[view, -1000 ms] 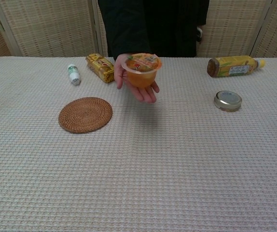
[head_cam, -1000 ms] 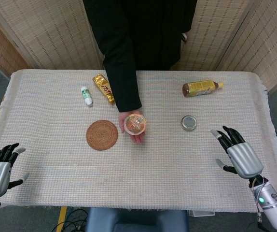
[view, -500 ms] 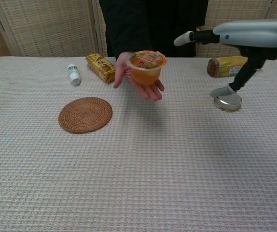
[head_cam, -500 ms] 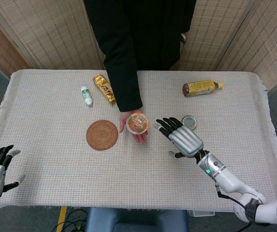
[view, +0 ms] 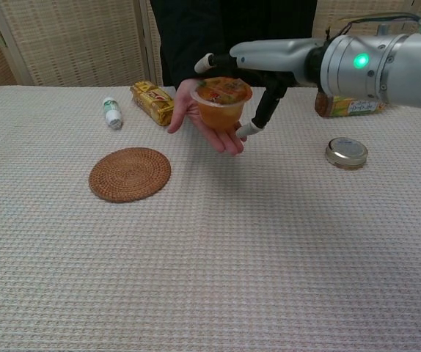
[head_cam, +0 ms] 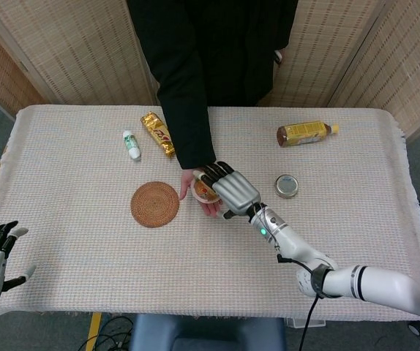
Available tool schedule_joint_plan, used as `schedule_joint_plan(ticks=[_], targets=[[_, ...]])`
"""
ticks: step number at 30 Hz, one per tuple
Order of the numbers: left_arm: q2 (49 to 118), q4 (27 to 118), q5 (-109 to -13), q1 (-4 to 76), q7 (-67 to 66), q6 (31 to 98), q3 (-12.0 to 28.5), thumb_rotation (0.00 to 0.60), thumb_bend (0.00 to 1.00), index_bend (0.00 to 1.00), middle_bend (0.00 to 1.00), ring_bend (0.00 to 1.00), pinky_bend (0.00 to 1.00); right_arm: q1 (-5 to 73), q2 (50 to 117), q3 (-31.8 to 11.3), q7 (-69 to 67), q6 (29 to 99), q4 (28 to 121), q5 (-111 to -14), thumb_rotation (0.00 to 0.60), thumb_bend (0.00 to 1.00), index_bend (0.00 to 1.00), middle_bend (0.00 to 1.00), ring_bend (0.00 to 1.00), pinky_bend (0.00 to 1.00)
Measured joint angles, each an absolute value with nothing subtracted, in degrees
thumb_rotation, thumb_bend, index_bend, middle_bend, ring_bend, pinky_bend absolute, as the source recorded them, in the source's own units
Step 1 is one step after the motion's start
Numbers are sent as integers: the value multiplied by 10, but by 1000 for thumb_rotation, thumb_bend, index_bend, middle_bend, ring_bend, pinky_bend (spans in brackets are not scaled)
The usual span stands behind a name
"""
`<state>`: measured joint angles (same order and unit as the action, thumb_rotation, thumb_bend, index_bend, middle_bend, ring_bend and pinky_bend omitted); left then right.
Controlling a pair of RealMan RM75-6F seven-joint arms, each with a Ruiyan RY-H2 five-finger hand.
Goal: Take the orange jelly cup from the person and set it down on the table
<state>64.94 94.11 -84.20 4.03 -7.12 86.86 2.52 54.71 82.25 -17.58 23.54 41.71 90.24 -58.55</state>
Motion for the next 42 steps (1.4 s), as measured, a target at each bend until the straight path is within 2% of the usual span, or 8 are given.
schedule_joint_plan(ticks=[5,9,14,18,28,35,40,42], targets=[[651,936,-838,37,-68,867,24,600,227,252,153,139,201,568,836,-171,244,417,887,-557,600,248,0,21,0,37],[650,936,-838,36,-67,867,24,600,227,252,153,139,201,578,846,-164,257,425,876,-536,600,292,5,75,2,86],[651,935,-841,34,-65,871,24,600,227,252,152,139,201,585,857,-162,256,440,867,-525,600,394,230,253,192,392],[651,933,-838,33,-64,869,24,600,227,252,152,139,201,583,865,-156,240,461,859,-568,600,440,320,321,259,469],[650,934,-842,35,-63,869,26,600,226,252,152,139,201,565,852,-144,203,503,884,-631,600,484,435,393,345,563],[646,935,-842,35,-62,869,27,600,227,252,153,139,202,522,788,-124,160,537,934,-690,600,484,439,396,352,563],[643,941,-845,36,-66,871,28,600,227,252,152,139,202,477,741,-85,128,557,944,-728,600,484,439,396,352,563],[643,943,-845,36,-68,871,28,600,227,252,152,139,201,464,736,-71,114,557,936,-734,600,484,439,386,352,521]])
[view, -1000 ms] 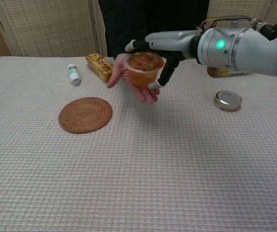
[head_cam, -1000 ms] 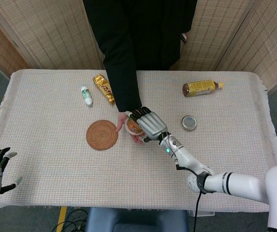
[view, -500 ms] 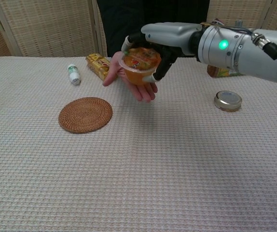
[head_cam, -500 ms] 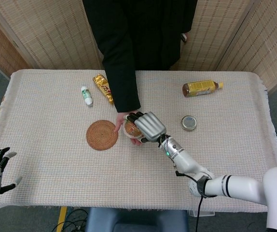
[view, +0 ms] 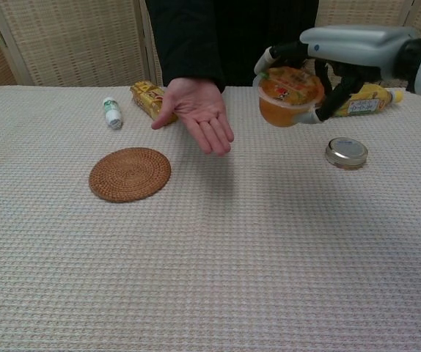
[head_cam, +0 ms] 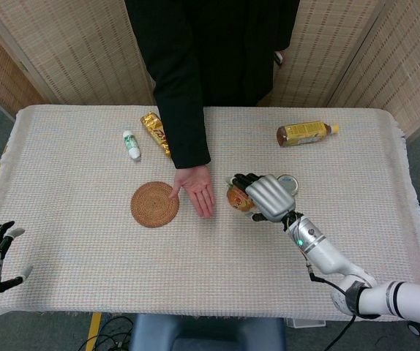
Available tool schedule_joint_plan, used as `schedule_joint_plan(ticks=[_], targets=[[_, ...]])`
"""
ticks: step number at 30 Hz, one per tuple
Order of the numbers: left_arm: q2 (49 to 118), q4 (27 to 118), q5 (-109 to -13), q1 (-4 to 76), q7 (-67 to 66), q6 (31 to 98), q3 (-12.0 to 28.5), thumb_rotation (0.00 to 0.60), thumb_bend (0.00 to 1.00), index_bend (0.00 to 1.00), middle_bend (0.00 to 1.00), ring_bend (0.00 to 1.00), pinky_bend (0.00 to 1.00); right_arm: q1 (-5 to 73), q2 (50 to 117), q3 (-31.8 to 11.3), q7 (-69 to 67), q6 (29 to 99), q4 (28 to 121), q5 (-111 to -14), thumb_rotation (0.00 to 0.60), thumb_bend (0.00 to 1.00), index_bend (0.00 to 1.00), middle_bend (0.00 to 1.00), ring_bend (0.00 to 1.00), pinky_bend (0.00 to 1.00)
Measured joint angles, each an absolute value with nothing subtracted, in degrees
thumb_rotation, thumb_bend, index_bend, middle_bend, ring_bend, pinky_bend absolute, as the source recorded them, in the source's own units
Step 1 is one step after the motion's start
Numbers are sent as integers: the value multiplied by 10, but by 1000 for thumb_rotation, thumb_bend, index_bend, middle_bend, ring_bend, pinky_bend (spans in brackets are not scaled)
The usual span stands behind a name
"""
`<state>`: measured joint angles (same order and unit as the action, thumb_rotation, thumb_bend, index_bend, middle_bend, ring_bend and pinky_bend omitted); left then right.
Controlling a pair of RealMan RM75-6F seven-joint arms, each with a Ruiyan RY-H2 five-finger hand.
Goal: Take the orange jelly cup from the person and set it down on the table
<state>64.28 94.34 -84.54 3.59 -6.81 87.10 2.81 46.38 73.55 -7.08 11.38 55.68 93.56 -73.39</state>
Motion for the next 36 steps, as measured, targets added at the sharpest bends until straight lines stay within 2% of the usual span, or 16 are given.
schedule_joint_plan(ticks=[3,7,14,16,19,20,22,25,32,36], targets=[[643,946,-846,36,-77,872,28,600,227,252,153,139,201,452,736,-58,100,549,911,-732,600,483,439,353,348,433],[646,952,-849,36,-85,874,28,600,227,252,153,139,202,443,751,-50,78,540,871,-728,600,482,435,339,326,391],[644,956,-852,36,-93,872,24,600,227,252,152,139,201,431,821,-41,21,512,748,-727,600,481,336,285,272,342],[644,956,-850,35,-92,872,24,600,227,252,152,139,201,430,845,-38,3,503,713,-731,600,471,253,246,235,304],[644,955,-847,35,-92,869,24,600,227,252,152,139,202,430,869,-33,-18,486,680,-743,600,455,47,122,115,231],[644,954,-847,35,-92,869,23,600,227,252,152,139,202,430,871,-31,-20,479,677,-746,600,454,9,67,62,190],[645,952,-848,35,-92,868,23,600,227,252,152,139,202,432,866,-29,-20,464,679,-747,600,449,0,5,5,103],[646,949,-847,36,-92,864,22,600,227,252,152,139,202,430,849,-29,-21,459,695,-750,600,436,0,0,0,30],[648,944,-845,38,-88,861,24,600,227,252,153,139,202,404,792,-35,-20,502,751,-750,600,433,0,0,0,26],[651,941,-841,40,-84,859,27,600,227,252,153,139,201,369,738,-37,-7,563,808,-751,600,433,0,0,0,26]])
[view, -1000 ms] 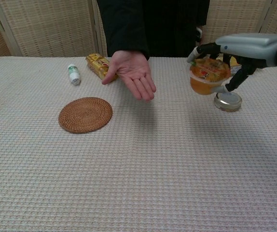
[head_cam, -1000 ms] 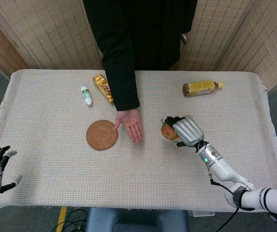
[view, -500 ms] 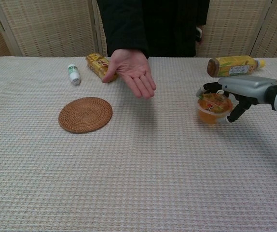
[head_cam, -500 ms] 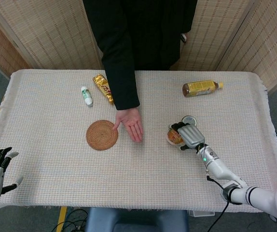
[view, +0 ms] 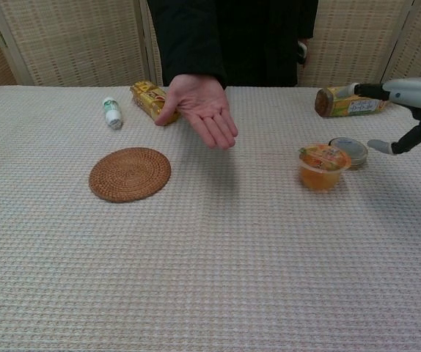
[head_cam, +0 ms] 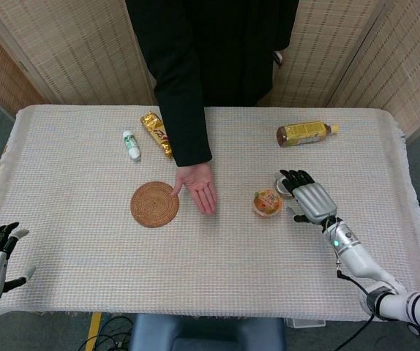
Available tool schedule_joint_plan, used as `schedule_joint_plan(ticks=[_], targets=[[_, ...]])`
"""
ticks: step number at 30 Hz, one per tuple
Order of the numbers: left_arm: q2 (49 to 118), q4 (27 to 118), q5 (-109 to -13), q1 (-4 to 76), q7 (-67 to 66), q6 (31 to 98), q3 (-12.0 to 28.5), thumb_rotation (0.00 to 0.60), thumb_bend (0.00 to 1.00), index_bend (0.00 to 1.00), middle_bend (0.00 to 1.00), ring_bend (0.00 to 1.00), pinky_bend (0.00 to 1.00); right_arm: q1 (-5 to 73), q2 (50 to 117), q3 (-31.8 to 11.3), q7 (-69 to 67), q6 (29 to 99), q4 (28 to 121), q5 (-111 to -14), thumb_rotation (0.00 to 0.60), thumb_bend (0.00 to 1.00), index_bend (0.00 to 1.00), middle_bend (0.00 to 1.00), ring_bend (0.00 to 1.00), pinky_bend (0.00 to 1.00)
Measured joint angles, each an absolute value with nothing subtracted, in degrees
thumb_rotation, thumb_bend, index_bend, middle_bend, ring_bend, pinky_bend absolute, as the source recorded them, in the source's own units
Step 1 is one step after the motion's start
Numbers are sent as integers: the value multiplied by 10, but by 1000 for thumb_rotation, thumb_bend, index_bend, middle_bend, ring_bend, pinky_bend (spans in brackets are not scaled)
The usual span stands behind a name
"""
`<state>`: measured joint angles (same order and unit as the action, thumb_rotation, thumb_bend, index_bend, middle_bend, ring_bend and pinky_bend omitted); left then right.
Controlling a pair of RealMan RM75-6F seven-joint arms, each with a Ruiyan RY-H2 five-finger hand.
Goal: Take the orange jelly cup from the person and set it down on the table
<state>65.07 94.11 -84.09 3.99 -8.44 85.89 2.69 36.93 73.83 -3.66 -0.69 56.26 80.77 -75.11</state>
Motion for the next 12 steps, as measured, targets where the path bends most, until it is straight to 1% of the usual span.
schedule_joint_plan(ticks=[6,12], targets=[[654,940,-841,45,-87,854,29,600,227,252,152,139,202,295,661,-29,15,675,884,-764,600,432,0,20,0,26],[664,940,-848,51,-92,855,31,600,227,250,152,139,201,208,616,-13,13,778,924,-786,600,432,0,49,0,26]])
